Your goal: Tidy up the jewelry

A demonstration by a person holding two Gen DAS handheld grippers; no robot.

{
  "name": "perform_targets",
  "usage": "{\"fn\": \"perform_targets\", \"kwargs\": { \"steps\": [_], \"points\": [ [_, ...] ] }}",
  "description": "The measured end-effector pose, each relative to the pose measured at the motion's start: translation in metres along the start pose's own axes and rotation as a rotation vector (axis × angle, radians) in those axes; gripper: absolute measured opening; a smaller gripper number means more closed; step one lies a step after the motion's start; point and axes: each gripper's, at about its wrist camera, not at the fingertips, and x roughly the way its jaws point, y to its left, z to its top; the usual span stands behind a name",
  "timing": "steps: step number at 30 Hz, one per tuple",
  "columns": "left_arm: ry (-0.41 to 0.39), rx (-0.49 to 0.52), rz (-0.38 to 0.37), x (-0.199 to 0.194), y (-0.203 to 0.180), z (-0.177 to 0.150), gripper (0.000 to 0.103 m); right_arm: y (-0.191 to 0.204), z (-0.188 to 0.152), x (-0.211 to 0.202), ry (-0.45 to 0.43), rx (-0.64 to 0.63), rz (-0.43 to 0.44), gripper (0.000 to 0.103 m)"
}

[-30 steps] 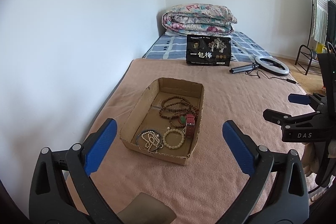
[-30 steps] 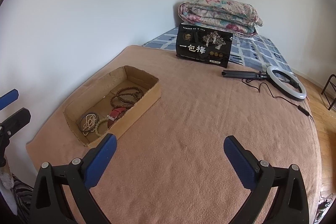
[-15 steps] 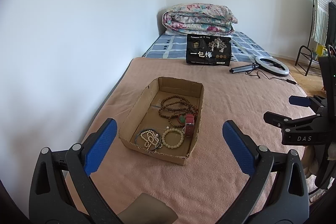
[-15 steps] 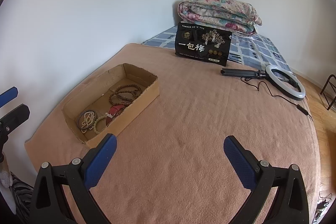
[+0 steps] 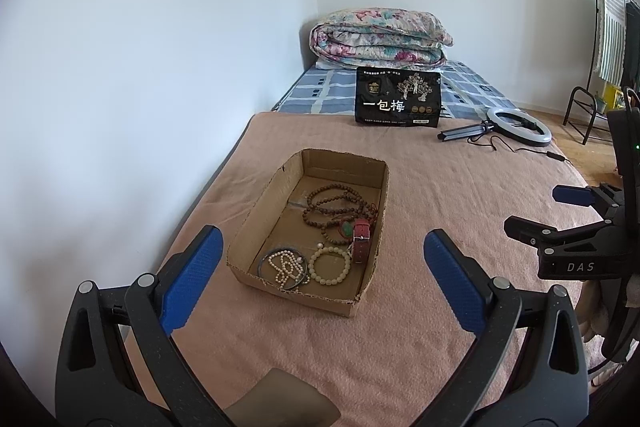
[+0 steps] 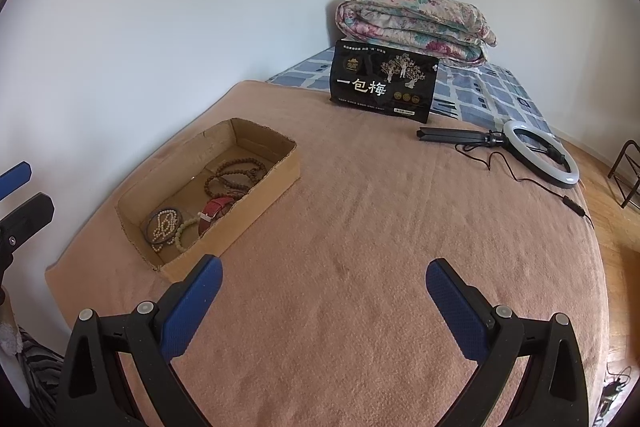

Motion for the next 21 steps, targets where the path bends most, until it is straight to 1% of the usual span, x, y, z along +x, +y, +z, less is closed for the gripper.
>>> {"fn": "perform_targets", "kwargs": {
  "steps": [8,21],
  "points": [
    [0.003,0.013,0.001,0.0007,-0.0055,0.0010,0.102,-0.0029,-0.0011,-0.0013,0.001,0.003,-0.001,0.103],
    [-0.002,0.014,0.007,0.0003,-0.0044,0.0015,0.102,-0.0075,-0.0025,-0.0043,0.006,0.008,-0.005,0.103]
  ]
}}
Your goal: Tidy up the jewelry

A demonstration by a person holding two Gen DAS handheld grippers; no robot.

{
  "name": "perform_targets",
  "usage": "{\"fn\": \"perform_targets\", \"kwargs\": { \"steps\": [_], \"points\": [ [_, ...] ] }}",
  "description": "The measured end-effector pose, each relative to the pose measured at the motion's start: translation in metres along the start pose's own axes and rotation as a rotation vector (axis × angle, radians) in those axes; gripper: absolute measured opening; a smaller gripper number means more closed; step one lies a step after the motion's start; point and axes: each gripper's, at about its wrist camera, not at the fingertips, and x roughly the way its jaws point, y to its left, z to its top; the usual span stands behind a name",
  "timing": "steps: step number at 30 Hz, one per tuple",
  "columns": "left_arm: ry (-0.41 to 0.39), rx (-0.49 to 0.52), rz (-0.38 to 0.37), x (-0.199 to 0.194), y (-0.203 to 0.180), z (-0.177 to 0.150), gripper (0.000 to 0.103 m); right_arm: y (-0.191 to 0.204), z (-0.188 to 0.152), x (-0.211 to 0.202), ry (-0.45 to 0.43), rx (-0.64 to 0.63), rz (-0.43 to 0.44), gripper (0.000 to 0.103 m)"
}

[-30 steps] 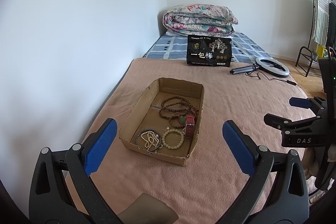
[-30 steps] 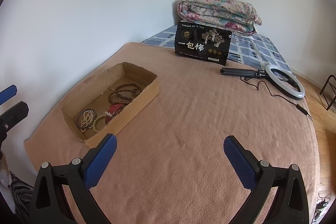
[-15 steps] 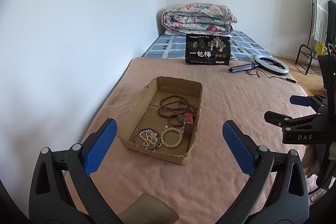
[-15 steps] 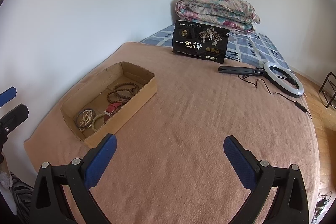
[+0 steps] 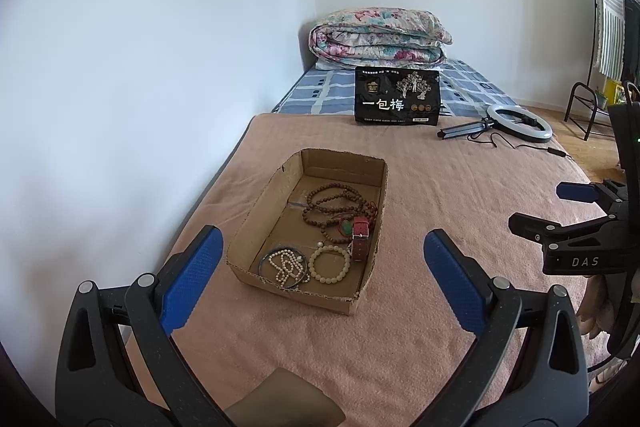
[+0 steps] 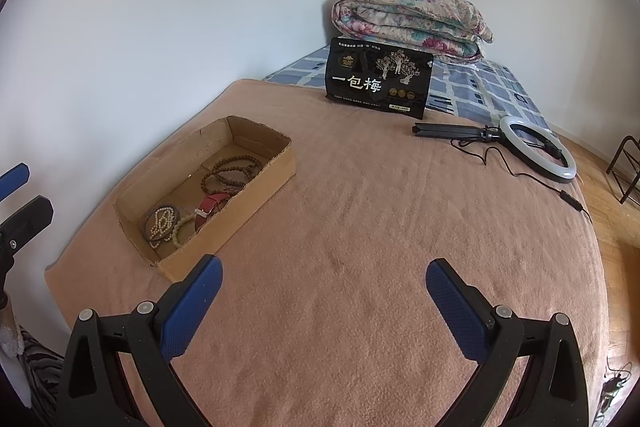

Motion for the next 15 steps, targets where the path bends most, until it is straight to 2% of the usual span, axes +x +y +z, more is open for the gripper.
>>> {"fn": "perform_targets", "kwargs": {
  "steps": [15],
  "points": [
    [-0.012,0.010,0.006,-0.0005,0.0007,0.0000,0.102,-0.0035,-0.0027,-0.0016,0.005,0.008,-0.001,0.103]
  ]
}}
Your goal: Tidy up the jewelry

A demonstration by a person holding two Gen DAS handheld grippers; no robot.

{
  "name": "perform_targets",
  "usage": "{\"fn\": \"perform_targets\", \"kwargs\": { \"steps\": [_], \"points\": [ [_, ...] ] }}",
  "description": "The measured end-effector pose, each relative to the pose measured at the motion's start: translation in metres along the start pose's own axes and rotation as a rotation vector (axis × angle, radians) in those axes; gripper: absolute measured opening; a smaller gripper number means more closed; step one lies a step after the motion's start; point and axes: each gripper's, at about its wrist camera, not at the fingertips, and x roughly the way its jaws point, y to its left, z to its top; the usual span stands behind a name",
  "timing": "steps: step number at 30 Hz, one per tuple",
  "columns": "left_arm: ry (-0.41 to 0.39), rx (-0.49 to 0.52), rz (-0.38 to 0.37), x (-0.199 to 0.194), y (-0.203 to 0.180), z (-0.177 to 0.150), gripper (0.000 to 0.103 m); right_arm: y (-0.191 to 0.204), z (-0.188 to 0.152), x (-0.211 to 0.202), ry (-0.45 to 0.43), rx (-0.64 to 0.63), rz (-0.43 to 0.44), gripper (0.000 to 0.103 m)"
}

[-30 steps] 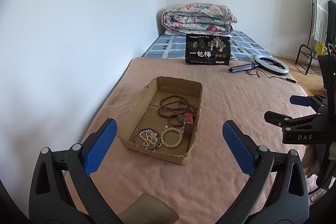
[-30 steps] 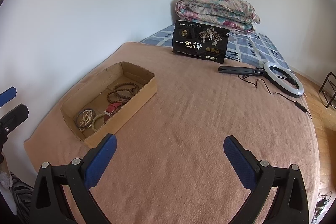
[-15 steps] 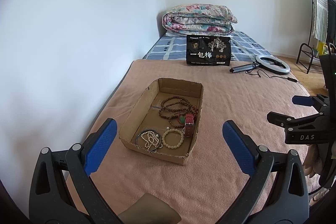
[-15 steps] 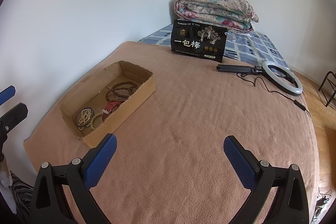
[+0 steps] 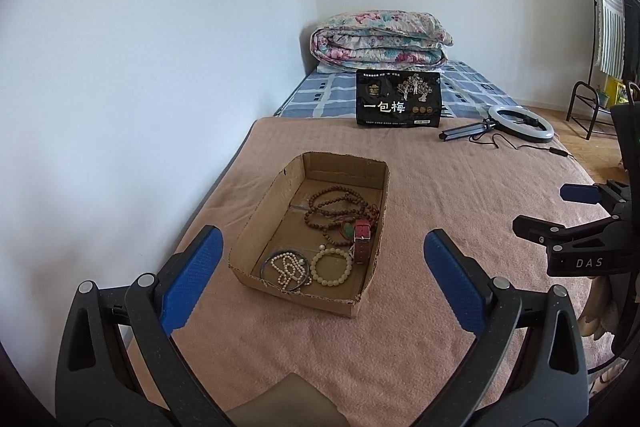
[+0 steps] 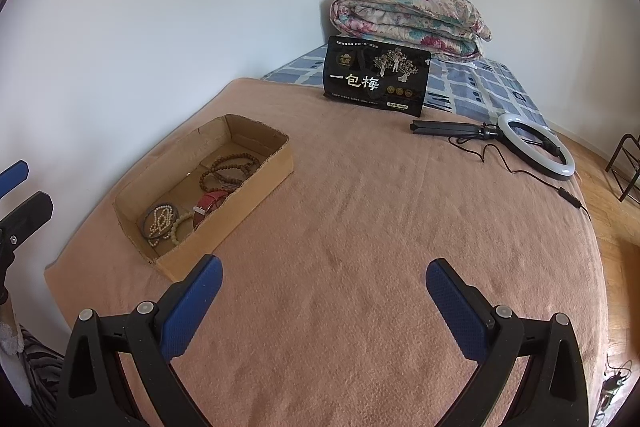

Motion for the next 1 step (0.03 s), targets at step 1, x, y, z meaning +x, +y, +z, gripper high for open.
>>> {"fn": "perform_targets", "kwargs": {
  "steps": [1],
  "points": [
    [0.002,-0.001,-0.001,0.0003,0.0002,-0.0009,0.102,-0.0008,-0.0009,-0.0004,0.000,0.002,-0.001,0.103]
  ]
}}
